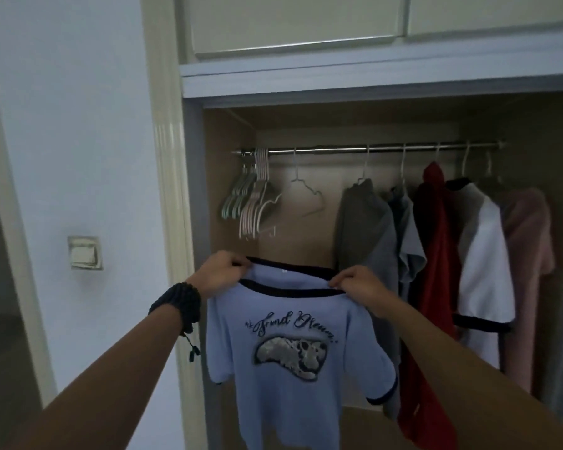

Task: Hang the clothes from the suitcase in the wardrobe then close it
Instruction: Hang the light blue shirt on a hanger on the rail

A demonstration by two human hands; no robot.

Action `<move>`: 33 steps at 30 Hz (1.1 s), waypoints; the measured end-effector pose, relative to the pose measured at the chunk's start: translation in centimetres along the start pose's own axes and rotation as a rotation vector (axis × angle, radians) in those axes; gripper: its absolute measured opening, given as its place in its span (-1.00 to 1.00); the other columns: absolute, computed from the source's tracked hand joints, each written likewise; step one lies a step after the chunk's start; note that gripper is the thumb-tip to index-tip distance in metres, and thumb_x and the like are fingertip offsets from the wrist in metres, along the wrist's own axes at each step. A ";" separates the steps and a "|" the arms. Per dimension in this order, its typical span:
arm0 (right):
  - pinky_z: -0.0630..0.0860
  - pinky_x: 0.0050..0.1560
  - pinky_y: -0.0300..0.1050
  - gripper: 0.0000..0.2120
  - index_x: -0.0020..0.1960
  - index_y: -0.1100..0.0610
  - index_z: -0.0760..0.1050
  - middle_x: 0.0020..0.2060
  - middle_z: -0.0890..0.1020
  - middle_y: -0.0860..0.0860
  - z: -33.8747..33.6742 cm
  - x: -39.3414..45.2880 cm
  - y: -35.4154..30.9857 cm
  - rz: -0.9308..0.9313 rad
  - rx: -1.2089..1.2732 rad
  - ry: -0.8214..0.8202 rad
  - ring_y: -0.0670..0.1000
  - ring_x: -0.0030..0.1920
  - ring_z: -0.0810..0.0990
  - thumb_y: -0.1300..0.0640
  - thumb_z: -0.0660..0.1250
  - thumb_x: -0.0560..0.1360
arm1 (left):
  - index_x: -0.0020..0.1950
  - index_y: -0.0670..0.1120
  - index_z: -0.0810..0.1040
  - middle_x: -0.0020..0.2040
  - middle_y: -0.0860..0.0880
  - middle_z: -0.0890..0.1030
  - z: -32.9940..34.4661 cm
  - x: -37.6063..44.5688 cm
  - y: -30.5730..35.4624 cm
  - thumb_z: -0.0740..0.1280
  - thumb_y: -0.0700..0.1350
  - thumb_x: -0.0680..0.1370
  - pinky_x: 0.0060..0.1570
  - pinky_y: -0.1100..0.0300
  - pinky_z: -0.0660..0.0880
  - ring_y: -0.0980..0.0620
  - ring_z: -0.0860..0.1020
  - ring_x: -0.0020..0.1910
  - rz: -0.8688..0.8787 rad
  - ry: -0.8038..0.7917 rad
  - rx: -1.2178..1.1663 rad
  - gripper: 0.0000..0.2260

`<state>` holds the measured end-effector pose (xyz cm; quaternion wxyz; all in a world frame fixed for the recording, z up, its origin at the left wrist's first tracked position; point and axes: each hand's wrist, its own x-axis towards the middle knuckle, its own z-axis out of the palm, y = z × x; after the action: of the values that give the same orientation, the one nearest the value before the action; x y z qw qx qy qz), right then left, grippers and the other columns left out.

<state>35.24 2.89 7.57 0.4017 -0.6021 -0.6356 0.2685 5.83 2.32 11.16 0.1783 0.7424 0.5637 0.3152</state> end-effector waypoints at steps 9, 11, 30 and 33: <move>0.56 -0.20 -0.22 -0.88 -0.13 0.17 0.70 -0.15 0.69 0.11 1.9 6.4 1.3 0.053 0.189 -0.162 0.04 -0.14 0.66 0.20 0.38 0.48 | 0.16 -0.14 0.63 0.20 -0.02 0.57 2.9 7.5 0.8 0.21 -0.21 0.59 0.26 0.00 0.47 -0.02 0.53 0.16 -0.024 0.043 -0.120 -0.75; 0.55 -0.23 -0.25 -0.87 -0.13 0.17 0.70 -0.15 0.70 0.11 2.5 7.7 1.3 0.040 0.171 -0.176 0.02 -0.16 0.66 0.20 0.37 0.49 | -0.05 -0.14 0.62 0.00 -0.05 0.56 2.9 9.0 0.0 0.21 -0.22 0.57 0.04 0.06 0.47 -0.03 0.52 -0.01 -0.059 0.044 -0.129 -0.82; 0.63 0.00 -0.11 -0.83 0.01 0.24 0.67 -0.03 0.69 0.14 6.2 15.1 0.5 0.074 0.209 -0.237 0.08 -0.03 0.67 0.20 0.35 0.51 | -0.41 -0.14 0.37 -0.46 -0.08 0.45 3.1 19.9 0.4 0.23 0.12 0.61 -0.38 0.17 0.36 0.00 0.42 -0.47 0.146 0.196 -0.087 -0.53; 0.59 -0.18 -0.18 -0.81 0.03 0.27 0.65 -0.08 0.69 0.14 4.8 15.1 0.6 0.091 0.256 -0.205 0.08 -0.09 0.67 0.20 0.32 0.53 | -0.44 -0.16 0.36 -0.47 -0.09 0.47 2.6 21.1 2.2 0.13 0.05 0.67 -0.37 0.15 0.37 -0.02 0.45 -0.47 0.253 0.452 -0.045 -0.49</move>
<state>32.25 18.50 7.34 0.3957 -0.5438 -0.6057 0.4252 12.64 21.94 16.20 0.0235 0.7135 0.4848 0.5053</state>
